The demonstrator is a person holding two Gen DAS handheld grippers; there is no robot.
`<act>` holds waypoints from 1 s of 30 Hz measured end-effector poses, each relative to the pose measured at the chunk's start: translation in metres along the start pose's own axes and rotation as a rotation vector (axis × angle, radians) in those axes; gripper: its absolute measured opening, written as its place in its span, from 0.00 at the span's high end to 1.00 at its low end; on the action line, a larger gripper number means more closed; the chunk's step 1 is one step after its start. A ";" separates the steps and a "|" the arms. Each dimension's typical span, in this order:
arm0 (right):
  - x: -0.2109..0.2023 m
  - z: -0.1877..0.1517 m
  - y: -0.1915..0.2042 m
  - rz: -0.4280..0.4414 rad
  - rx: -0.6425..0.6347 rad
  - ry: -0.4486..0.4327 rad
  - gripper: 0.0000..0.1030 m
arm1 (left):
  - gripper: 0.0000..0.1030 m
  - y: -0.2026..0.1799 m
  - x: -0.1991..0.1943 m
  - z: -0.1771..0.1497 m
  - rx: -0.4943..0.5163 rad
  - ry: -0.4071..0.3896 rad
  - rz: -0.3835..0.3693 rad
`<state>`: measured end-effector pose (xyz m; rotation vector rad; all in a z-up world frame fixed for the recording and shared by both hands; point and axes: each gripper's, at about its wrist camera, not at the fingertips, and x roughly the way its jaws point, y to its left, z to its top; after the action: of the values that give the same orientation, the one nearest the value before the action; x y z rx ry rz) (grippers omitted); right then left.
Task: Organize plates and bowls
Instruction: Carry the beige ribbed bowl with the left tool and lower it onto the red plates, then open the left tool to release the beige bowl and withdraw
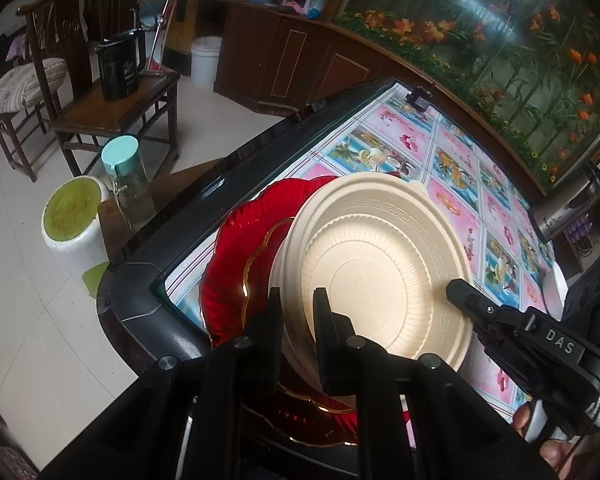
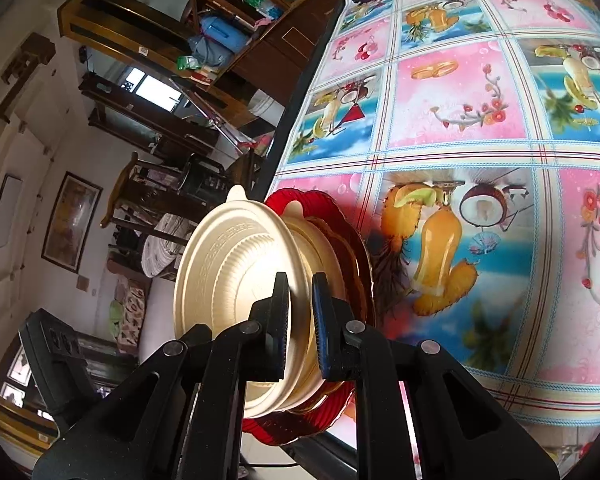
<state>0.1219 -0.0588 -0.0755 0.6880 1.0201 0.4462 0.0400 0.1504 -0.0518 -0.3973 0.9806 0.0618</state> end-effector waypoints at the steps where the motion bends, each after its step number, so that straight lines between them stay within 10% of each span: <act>1: 0.000 0.000 0.001 -0.004 -0.008 -0.003 0.88 | 0.84 0.001 -0.001 0.000 0.000 0.002 -0.001; 7: 0.001 -0.003 0.012 -0.071 -0.094 -0.041 0.87 | 0.57 0.003 0.002 -0.002 0.023 0.035 0.022; 20: -0.038 0.008 -0.005 0.020 -0.048 -0.162 0.82 | 0.50 0.005 -0.054 0.002 -0.004 -0.145 0.025; 30: -0.071 0.013 -0.068 -0.014 0.076 -0.219 0.82 | 0.37 -0.103 -0.047 -0.037 0.304 -0.128 -0.077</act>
<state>0.1027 -0.1559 -0.0749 0.7795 0.8374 0.3138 0.0083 0.0478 -0.0007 -0.1491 0.8311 -0.1292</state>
